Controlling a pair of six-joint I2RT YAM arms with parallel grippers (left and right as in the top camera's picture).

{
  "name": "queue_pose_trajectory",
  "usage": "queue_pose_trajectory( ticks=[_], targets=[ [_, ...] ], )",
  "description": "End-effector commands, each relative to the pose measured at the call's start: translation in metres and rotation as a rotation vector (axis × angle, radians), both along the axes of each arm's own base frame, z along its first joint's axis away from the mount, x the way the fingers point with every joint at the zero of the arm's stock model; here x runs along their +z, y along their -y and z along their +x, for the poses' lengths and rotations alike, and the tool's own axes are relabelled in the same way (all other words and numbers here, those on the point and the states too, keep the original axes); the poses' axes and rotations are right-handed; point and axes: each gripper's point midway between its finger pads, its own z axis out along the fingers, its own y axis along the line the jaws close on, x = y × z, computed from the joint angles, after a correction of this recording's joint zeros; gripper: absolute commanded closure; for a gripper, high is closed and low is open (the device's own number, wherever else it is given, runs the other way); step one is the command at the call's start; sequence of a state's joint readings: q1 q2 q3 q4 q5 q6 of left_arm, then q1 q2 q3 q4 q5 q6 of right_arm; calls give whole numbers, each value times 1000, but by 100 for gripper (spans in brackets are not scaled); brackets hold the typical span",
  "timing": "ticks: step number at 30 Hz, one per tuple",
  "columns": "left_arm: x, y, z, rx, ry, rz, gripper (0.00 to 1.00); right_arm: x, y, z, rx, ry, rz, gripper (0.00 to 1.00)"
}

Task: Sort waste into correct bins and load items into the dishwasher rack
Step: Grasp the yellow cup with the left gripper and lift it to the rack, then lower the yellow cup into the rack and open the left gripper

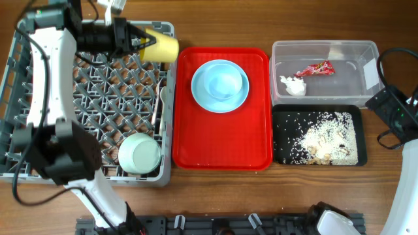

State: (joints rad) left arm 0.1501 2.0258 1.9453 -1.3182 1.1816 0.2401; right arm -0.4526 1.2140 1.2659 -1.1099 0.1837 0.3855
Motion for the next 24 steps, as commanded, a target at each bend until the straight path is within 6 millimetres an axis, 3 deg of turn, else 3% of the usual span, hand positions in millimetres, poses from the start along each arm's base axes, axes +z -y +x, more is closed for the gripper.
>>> queue_pose_trajectory(
  ticks=[1,6,11,18,22,24],
  targets=[
    [-17,-6,8,-11,3,-302,96,5,3,2,-11,13,-5,0],
    [-63,-17,16,29,-87,-417,96,5,3,2,-11,13,-5,0],
    [-88,-19,20,42,-146,-426,96,5,3,2,-11,13,-5,0],
    [-125,-21,12,46,-220,-238,96,5,3,2,-11,13,-5,0],
    [-148,-33,7,77,-307,-115,84,5,3,2,-11,13,-5,0],
    [-150,-40,7,102,-336,-107,69,5,3,2,-11,13,-5,0]
  ],
)
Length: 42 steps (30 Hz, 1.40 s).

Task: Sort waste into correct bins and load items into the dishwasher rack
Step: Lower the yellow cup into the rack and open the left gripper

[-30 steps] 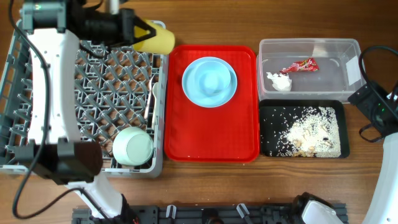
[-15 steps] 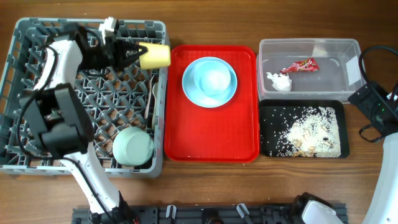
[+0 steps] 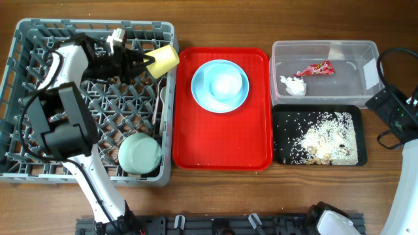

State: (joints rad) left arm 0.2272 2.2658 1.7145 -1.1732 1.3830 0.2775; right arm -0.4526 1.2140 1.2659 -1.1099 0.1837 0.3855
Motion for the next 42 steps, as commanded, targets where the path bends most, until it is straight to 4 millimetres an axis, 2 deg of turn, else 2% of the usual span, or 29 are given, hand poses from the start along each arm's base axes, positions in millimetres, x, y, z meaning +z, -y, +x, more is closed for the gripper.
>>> queue_pose_trajectory(
  ticks=[1,2,3,5,11,19,24,27,30,34,35,36,37,38,40,42],
  targets=[
    [-30,-19,-5,21,-110,141,59,5,3,2,-11,13,-5,0],
    [-29,-25,-4,41,-134,135,33,5,3,2,-11,13,-5,0],
    [-28,-28,-5,49,-143,133,0,5,3,2,-11,13,-5,0],
    [-22,-37,-8,71,-165,126,0,5,3,2,-11,13,-5,0],
    [9,-45,-14,96,-139,133,0,5,3,2,-11,13,-5,0],
    [80,-51,-33,148,4,306,0,5,3,2,-11,13,-5,0],
    [122,-59,-57,232,74,527,0,5,3,2,-11,13,-5,0],
    [142,-56,-67,285,120,669,0,5,3,2,-11,13,-5,0],
    [149,-54,-66,357,147,845,0,5,3,2,-11,13,-5,0],
    [154,-19,-52,314,253,885,0,5,3,2,-11,13,-5,0],
    [154,-4,-47,286,289,877,5,5,3,2,-11,13,-5,0],
    [152,6,-42,265,311,873,42,5,3,2,-11,13,-5,0],
    [150,13,-39,251,323,870,86,5,3,2,-11,13,-5,0],
    [144,22,-34,230,328,874,96,5,3,2,-11,13,-5,0],
    [122,25,-25,217,304,954,96,5,3,2,-11,13,-5,0],
    [99,16,-16,231,258,1062,96,5,3,2,-11,13,-5,0]
  ],
)
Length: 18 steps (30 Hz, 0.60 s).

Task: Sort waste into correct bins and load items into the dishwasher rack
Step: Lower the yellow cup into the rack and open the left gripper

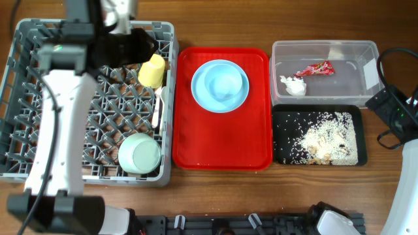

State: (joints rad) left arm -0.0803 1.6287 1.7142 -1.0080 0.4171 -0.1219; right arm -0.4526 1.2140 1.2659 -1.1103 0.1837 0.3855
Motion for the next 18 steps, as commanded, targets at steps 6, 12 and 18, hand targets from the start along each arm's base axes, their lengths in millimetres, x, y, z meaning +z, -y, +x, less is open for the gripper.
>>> queue_pose_trajectory(
  ticks=[6,12,18],
  targets=[
    [-112,-25,37,122,-212,251,96,5,3,2,-11,13,-5,0],
    [-143,-43,46,157,-273,256,96,5,3,2,-11,13,-5,0],
    [-140,-51,55,180,-243,246,96,5,3,2,-11,13,-5,0]
  ],
)
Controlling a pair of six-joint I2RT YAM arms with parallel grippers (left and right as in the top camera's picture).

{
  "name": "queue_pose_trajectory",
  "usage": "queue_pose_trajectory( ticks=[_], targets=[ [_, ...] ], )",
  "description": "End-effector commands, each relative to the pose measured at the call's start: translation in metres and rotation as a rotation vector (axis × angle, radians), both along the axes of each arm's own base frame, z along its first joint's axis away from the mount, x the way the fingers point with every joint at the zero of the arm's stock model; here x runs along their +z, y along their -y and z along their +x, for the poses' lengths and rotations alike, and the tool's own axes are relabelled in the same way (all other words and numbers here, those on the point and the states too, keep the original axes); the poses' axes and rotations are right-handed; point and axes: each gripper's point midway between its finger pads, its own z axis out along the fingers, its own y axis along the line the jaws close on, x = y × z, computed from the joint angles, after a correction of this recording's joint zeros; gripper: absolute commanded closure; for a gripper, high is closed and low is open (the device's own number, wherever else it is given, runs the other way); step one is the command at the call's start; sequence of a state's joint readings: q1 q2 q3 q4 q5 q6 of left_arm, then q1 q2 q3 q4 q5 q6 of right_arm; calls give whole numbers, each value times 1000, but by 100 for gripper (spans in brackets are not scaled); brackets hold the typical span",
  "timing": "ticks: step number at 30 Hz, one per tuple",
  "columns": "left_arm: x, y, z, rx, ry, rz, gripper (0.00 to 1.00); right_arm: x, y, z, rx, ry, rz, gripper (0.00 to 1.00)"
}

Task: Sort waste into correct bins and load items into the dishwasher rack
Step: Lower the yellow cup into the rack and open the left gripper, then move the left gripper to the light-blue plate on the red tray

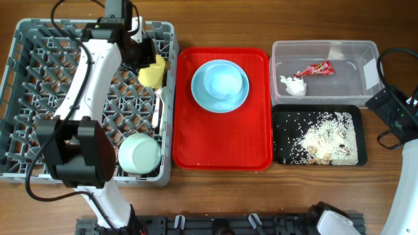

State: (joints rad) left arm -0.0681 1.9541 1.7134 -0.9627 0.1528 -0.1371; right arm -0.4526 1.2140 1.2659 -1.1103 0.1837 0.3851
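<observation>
A yellow cup [154, 70] sits mouth-down in the grey dishwasher rack [26, 98], at its far right corner. My left gripper [142, 56] hangs right beside the cup on its left, fingers apart and holding nothing. A pale green bowl [139, 154] lies upside down at the rack's near right, and a white utensil [158, 108] lies along the rack's right side. On the red tray [222, 140] a light blue bowl [221, 82] rests on a matching plate. My right gripper is out of view.
A clear bin [356, 52] at the far right holds a red wrapper [315, 68] and a crumpled white tissue [294, 85]. In front of it a black tray [281, 153] holds spilled rice. The right arm's black link [392, 111] sits at the right edge.
The yellow cup has stayed where it was in the rack. My left arm has changed pose, and its gripper now sits a little lower, close against the cup's left side.
My left gripper first held the yellow cup on its side above the rack's far right corner, then lower over the rack's edge. After that the cup stood mouth-down in the rack, released, and it stands there now with the gripper beside it.
</observation>
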Motion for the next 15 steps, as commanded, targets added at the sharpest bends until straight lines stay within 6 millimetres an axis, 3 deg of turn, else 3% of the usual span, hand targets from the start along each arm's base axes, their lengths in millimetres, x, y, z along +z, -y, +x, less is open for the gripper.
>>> queue_pose_trajectory(
  ticks=[1,8,15],
  targets=[
    [5,-5,11,22,47,4,96,5,3,2,-11,14,-5,0],
    [11,3,21,3,94,-36,96,5,3,2,-11,14,-5,0],
    [-9,7,14,-5,24,-32,96,5,3,2,-11,14,-5,0]
  ],
)
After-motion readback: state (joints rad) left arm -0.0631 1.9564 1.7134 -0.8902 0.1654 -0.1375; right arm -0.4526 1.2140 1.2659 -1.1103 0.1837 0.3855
